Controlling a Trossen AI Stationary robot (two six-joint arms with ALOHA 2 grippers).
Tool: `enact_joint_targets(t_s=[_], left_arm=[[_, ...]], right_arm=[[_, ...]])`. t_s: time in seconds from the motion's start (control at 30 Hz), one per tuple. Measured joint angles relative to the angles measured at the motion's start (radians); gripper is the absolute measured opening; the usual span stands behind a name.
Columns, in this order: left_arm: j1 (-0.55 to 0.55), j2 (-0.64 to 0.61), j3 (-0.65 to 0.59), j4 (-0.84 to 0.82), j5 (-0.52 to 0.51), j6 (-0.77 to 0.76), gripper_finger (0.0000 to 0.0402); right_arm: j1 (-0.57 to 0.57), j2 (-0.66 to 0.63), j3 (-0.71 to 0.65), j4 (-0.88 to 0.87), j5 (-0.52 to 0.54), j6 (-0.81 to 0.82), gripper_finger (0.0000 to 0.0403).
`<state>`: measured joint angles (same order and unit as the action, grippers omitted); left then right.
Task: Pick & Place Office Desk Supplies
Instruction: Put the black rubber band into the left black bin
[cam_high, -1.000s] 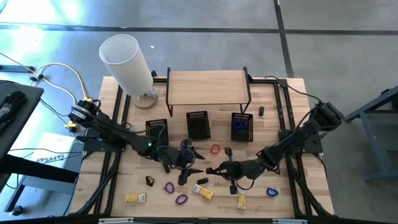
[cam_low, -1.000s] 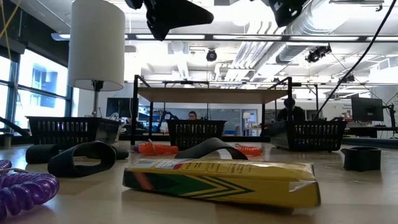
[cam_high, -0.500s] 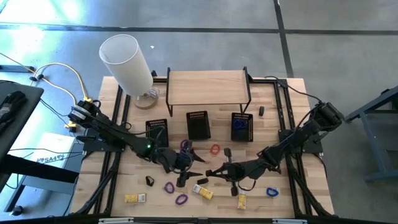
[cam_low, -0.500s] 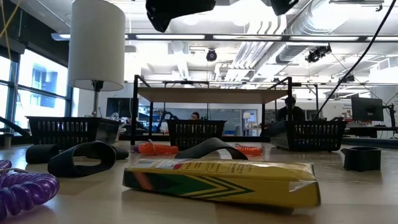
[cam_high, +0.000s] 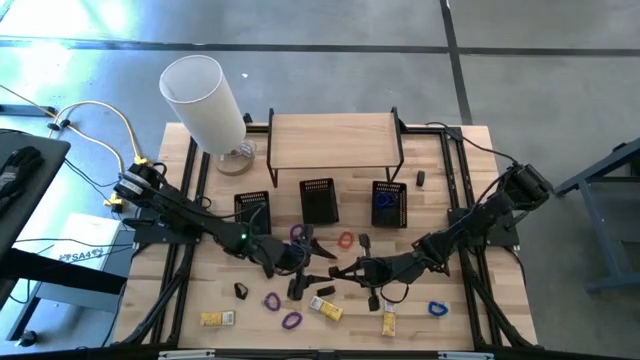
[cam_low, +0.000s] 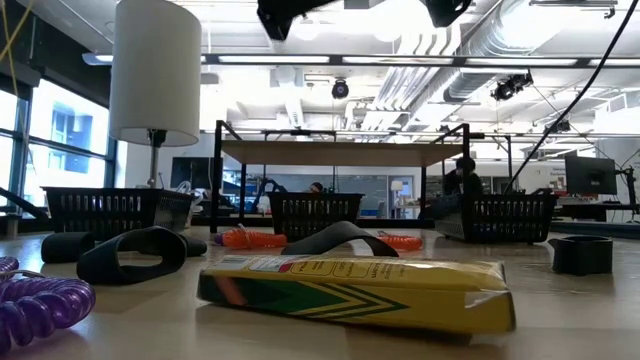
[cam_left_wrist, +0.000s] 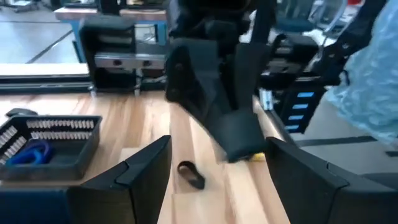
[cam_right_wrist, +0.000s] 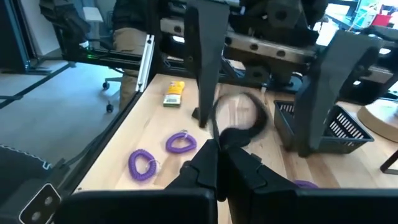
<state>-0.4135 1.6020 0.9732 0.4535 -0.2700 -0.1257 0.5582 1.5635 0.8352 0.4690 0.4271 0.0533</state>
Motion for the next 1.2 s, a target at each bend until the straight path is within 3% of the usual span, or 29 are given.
enact_joint_targets(t_s=[0.7, 1.2], left_arm=[[0.007, 0.03, -0.001, 0.052, 0.018, -0.003, 0.0246], [0.005, 0.035, -0.001, 0.054, 0.012, -0.005, 0.0119]], right_arm=[[-0.003, 0.0, 0.0, -0.04, 0.0, 0.029, 0.0003], [-0.003, 0.0, 0.0, -0.043, 0.0, 0.033, 0.0003]])
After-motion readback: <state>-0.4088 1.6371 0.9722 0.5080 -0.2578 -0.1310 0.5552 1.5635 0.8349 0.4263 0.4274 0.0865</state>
